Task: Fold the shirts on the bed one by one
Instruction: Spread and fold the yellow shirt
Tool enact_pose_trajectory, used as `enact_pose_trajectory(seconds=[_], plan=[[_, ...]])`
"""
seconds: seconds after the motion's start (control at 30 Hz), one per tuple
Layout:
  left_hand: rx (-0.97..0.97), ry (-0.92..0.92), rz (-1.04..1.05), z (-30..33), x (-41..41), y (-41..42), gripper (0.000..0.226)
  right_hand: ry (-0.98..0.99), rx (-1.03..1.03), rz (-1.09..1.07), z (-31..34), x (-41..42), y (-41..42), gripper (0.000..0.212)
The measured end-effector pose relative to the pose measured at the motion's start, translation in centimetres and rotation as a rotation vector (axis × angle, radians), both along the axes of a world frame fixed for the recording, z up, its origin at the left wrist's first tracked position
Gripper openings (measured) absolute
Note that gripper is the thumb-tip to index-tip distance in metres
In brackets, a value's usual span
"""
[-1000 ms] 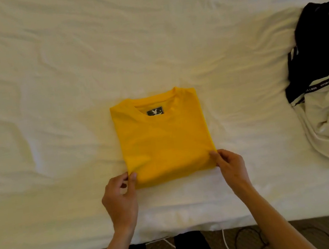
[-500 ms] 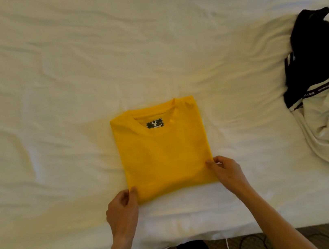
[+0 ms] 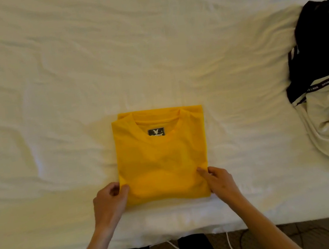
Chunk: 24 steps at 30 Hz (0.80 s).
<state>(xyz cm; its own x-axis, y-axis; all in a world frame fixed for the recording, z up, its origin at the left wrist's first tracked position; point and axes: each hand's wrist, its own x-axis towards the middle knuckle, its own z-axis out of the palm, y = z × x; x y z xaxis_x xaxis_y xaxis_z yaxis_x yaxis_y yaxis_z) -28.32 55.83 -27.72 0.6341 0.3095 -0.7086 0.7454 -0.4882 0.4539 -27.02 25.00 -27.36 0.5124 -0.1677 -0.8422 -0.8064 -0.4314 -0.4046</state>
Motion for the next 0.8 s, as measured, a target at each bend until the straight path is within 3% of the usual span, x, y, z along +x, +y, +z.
enact_pose_trajectory(seconds=[0.13, 0.3, 0.43, 0.57, 0.7, 0.8], plan=[[0.080, -0.094, 0.078, -0.7, 4.8, -0.9, 0.034, -0.098, -0.089, -0.017, -0.1, 3.5, -0.4, 0.036], [0.009, -0.217, 0.133, -1.0, 10.1, -2.1, 0.053, -0.227, -0.173, -0.099, -0.1, 7.8, -0.1, 0.054], [0.041, -0.313, 0.129, -0.8, 11.5, -2.8, 0.047, -0.287, -0.362, -0.079, -0.2, 9.3, 0.6, 0.044], [0.066, -0.418, 0.025, -0.9, 11.3, -2.5, 0.032, -0.385, -0.255, 0.041, -0.6, 9.3, 0.5, 0.033], [0.024, -0.513, -0.002, -1.1, 12.8, -1.8, 0.035, -0.534, -0.211, -0.086, -0.6, 10.1, -0.7, 0.038], [0.003, -0.434, 0.083, -2.0, 13.7, -1.8, 0.032, -0.486, -0.191, -0.128, -1.1, 10.7, -0.2, 0.038]])
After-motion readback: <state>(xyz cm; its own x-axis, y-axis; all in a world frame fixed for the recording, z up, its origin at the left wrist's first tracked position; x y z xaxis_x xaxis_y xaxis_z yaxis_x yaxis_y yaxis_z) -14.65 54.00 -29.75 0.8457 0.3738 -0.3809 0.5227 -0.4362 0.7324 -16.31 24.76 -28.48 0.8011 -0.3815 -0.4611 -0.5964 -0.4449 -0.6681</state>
